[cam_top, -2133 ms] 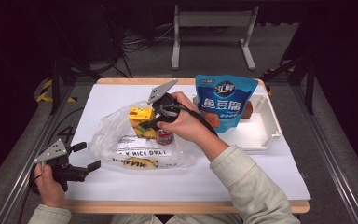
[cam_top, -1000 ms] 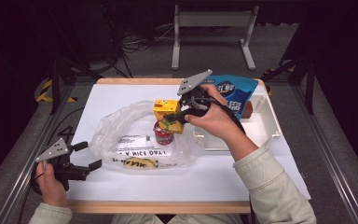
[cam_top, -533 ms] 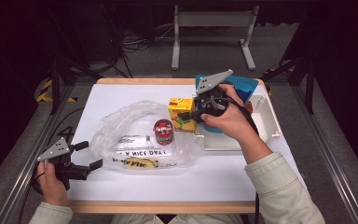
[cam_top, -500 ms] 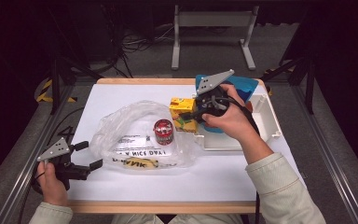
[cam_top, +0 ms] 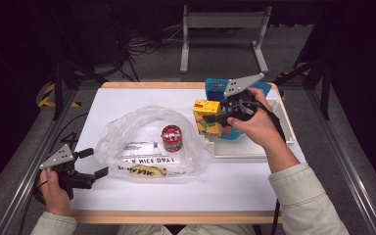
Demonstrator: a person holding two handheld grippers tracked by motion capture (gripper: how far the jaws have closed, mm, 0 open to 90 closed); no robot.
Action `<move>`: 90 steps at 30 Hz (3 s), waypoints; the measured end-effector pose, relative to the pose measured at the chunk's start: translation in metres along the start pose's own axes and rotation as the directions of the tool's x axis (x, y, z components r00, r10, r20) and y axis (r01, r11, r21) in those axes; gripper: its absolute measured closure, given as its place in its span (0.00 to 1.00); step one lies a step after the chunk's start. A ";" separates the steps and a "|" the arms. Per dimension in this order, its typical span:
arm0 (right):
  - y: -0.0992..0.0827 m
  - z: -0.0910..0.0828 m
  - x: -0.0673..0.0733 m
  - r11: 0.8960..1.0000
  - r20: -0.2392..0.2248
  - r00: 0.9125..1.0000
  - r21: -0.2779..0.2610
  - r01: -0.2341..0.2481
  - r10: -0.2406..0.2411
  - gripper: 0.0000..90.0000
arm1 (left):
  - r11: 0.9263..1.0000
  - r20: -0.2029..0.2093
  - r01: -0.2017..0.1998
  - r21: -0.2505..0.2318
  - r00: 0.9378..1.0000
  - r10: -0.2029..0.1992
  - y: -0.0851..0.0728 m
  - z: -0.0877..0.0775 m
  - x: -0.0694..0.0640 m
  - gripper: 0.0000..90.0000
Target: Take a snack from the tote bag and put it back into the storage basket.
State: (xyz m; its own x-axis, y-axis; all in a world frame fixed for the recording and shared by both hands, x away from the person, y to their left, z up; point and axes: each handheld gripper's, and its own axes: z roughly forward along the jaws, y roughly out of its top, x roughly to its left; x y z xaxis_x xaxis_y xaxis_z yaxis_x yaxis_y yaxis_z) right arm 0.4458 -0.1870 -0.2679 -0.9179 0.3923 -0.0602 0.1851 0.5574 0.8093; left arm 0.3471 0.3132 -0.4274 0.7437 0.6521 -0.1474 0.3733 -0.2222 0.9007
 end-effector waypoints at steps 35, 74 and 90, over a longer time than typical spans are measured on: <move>-0.049 -0.011 -0.019 0.999 0.076 0.997 0.033 0.024 -0.026 0.59 | 1.000 0.000 0.000 0.004 1.000 0.000 0.000 0.001 0.000 0.01; -0.098 0.027 -0.023 0.996 0.052 0.998 0.089 -0.031 0.026 0.59 | 1.000 -0.001 0.000 0.005 1.000 0.000 0.000 0.001 0.000 0.01; -0.109 0.033 -0.024 0.993 0.033 0.998 0.102 -0.055 0.051 0.58 | 1.000 -0.002 -0.001 0.006 1.000 0.001 0.000 0.000 0.000 0.01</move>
State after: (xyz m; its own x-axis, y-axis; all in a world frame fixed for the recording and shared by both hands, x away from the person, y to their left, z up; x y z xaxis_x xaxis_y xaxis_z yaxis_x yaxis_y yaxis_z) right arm 0.4595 -0.2330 -0.3734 -0.8952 0.4441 -0.0375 0.2697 0.6068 0.7477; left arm 0.3473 0.3133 -0.4279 0.7428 0.6534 -0.1460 0.3764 -0.2272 0.8982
